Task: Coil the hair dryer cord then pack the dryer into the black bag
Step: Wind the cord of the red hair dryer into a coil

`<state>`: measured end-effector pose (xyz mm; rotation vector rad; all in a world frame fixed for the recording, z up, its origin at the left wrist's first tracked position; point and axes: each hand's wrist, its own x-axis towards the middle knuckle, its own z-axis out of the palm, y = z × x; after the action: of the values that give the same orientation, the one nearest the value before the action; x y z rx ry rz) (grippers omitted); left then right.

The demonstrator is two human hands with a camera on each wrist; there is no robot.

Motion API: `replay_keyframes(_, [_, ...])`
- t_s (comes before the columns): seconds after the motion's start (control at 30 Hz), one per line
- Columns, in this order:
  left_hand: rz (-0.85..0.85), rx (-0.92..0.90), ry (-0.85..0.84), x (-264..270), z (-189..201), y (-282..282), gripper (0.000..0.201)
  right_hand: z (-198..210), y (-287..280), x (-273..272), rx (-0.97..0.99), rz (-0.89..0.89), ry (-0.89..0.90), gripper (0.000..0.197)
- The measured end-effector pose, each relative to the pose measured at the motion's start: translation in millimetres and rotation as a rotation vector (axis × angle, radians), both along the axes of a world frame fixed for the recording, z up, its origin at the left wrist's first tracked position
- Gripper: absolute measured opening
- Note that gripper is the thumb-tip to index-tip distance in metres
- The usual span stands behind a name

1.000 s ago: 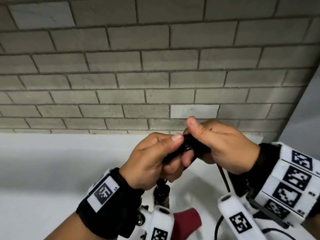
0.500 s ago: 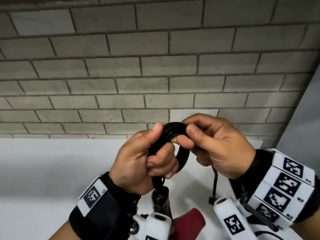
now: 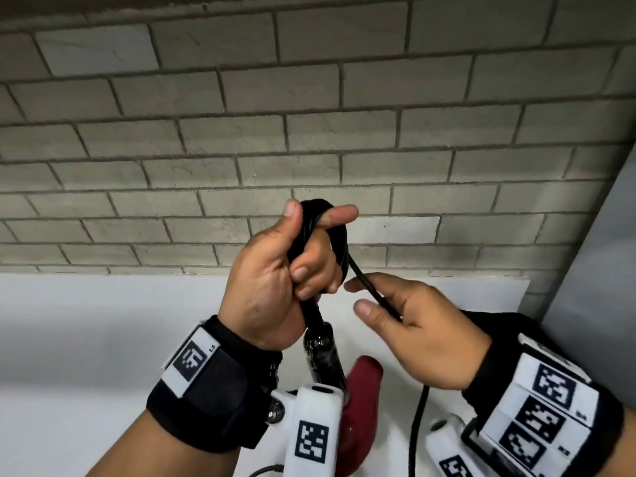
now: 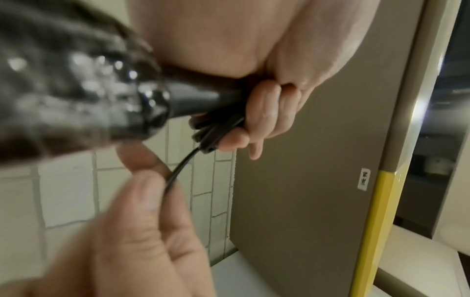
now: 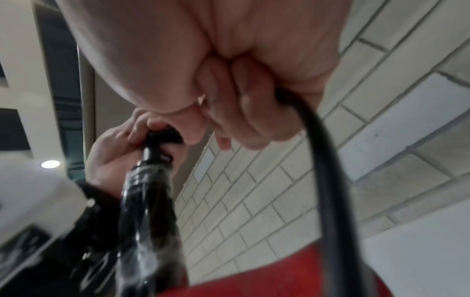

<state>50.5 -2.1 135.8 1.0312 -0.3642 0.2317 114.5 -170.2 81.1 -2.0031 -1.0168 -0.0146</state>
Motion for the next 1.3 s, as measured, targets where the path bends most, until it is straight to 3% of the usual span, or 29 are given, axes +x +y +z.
replay_keyframes(0.1, [0.000,-0.037,-0.004,-1.4,0.6,5.9,0.055,2.0,-6.9,6.4,0.113,-0.119,-0.002,0.019])
replay_keyframes(0.23, [-0.064,-0.095,-0.030,-2.5,3.9,11.3,0.054,3.4,-11.4,8.7,0.296,0.027,0.359,0.023])
replay_keyframes(0.4, [-0.156,-0.129,-0.039,-3.2,0.8,12.7,0.054,12.9,-12.2,13.2,0.330,-0.004,0.428,0.015])
replay_keyframes(0.47, [-0.165,-0.131,-0.044,-3.4,1.4,12.8,0.054,15.6,-10.0,11.2,0.320,-0.011,0.314,0.008])
replay_keyframes(0.63, [-0.213,-0.163,-0.081,-3.9,6.5,14.5,0.055,25.1,-7.7,6.1,0.355,-0.108,-0.187,0.007])
replay_keyframes(0.73, [-0.256,-0.192,-0.095,-3.8,5.5,16.4,0.054,28.2,-9.7,11.7,0.282,-0.210,-0.507,0.019])
replay_keyframes(0.87, [-0.267,-0.203,-0.118,-4.1,6.2,15.7,0.054,30.7,-7.8,10.0,0.169,-0.263,-0.680,0.030])
replay_keyframes(0.93, [-0.216,-0.198,-0.122,-3.3,8.3,13.4,0.054,30.5,-5.9,8.5,0.136,-0.197,-0.555,0.038])
replay_keyframes(1.03, [-0.114,-0.173,-0.101,1.9,9.0,4.7,0.055,30.6,0.1,-1.0,0.138,0.094,0.135,0.037])
replay_keyframes(1.1, [-0.028,-0.132,-0.088,7.6,7.1,-3.1,0.056,29.1,5.5,-7.4,0.120,0.217,0.447,0.034])
replay_keyframes(1.3, [0.414,0.092,-0.097,20.7,0.8,-13.8,0.048,30.1,6.5,-22.0,0.024,0.320,0.621,0.011])
